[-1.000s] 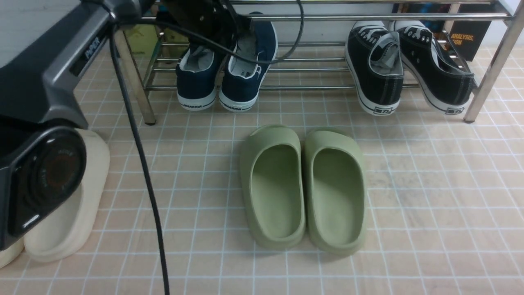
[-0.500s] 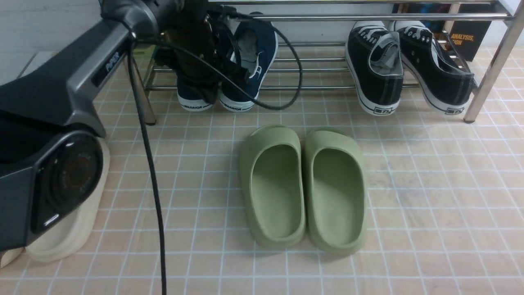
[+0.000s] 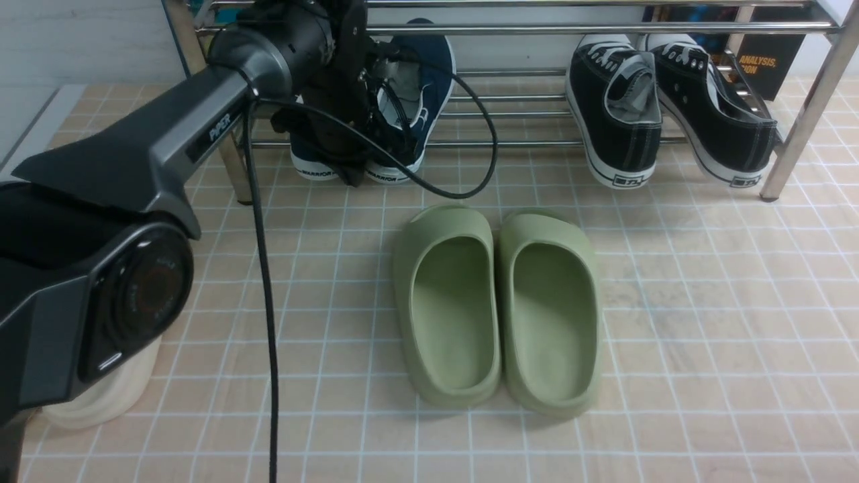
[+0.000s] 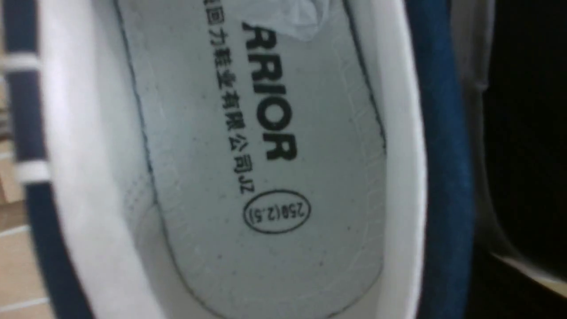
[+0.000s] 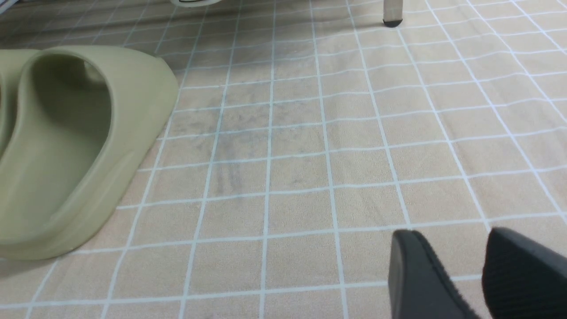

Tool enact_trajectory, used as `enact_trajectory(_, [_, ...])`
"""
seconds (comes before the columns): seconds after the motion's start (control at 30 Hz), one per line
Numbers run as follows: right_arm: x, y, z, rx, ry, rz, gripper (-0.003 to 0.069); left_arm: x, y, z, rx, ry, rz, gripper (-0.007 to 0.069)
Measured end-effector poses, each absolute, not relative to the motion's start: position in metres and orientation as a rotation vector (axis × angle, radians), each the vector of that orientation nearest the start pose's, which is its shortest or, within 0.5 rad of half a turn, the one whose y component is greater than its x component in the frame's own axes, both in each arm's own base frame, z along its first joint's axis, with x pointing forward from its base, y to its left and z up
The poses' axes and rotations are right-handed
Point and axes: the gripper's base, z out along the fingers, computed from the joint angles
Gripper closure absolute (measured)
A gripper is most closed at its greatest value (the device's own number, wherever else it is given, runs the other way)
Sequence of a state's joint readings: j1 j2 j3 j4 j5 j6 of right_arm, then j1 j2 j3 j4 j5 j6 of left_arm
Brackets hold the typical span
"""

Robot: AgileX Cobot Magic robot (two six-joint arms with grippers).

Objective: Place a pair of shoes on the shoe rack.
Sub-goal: Use the left arm to put a shoe into the shoe rack

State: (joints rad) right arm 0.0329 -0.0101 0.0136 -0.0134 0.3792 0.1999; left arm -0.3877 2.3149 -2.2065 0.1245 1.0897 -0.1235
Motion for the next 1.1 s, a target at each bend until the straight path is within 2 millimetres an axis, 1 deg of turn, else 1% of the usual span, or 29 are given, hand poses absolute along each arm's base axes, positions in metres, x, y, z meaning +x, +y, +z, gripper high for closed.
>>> enact_trajectory(0.13, [0.052, 0.001, 0.175, 0.148, 1.863, 0.148, 0.0420, 0.477, -0.188, 0.241, 0.372, 2.634, -0.072, 0.0601])
enact_trajectory(0.23, [0.052, 0.001, 0.175, 0.148, 1.863, 0.148, 0.0420, 0.476, -0.191, 0.243, 0.392, 2.623, -0.114, 0.0601])
enact_trajectory(0.4, [0.052, 0.001, 0.175, 0.148, 1.863, 0.148, 0.0420, 0.473, -0.193, 0.255, 0.398, 2.594, -0.147, 0.0597])
enact_trajectory(0.53, [0.052, 0.001, 0.175, 0.148, 1.863, 0.148, 0.0420, 0.467, -0.191, 0.269, 0.401, 2.590, -0.153, 0.0592])
enact_trajectory(0.57, [0.052, 0.001, 0.175, 0.148, 1.863, 0.148, 0.0420, 0.464, -0.189, 0.277, 0.412, 2.587, -0.149, 0.0592])
enact_trajectory(0.73, [0.052, 0.001, 0.175, 0.148, 1.863, 0.148, 0.0420, 0.451, -0.179, 0.308, 0.464, 2.559, -0.066, 0.0592])
enact_trajectory(0.77, [0.052, 0.001, 0.175, 0.148, 1.863, 0.148, 0.0420, 0.448, -0.173, 0.316, 0.470, 2.556, -0.003, 0.0592])
enact_trajectory(0.83, [0.052, 0.001, 0.175, 0.148, 1.863, 0.148, 0.0420, 0.445, -0.164, 0.324, 0.461, 2.547, 0.115, 0.0591])
enact_trajectory(0.87, [0.052, 0.001, 0.175, 0.148, 1.863, 0.148, 0.0420, 0.446, -0.160, 0.326, 0.443, 2.541, 0.167, 0.0590])
enact_trajectory(0.9, [0.052, 0.001, 0.175, 0.148, 1.863, 0.148, 0.0420, 0.446, -0.159, 0.326, 0.438, 2.541, 0.178, 0.0590])
enact_trajectory(0.93, [0.052, 0.001, 0.175, 0.148, 1.863, 0.148, 0.0420, 0.447, -0.154, 0.327, 0.397, 2.530, 0.236, 0.0589])
enact_trajectory(1.0, [0.052, 0.001, 0.175, 0.148, 1.863, 0.148, 0.0420, 0.449, -0.148, 0.326, 0.336, 2.526, 0.287, 0.0587])
enact_trajectory(1.1, [0.052, 0.001, 0.175, 0.148, 1.863, 0.148, 0.0420, 0.452, -0.141, 0.321, 0.273, 2.514, 0.258, 0.0587])
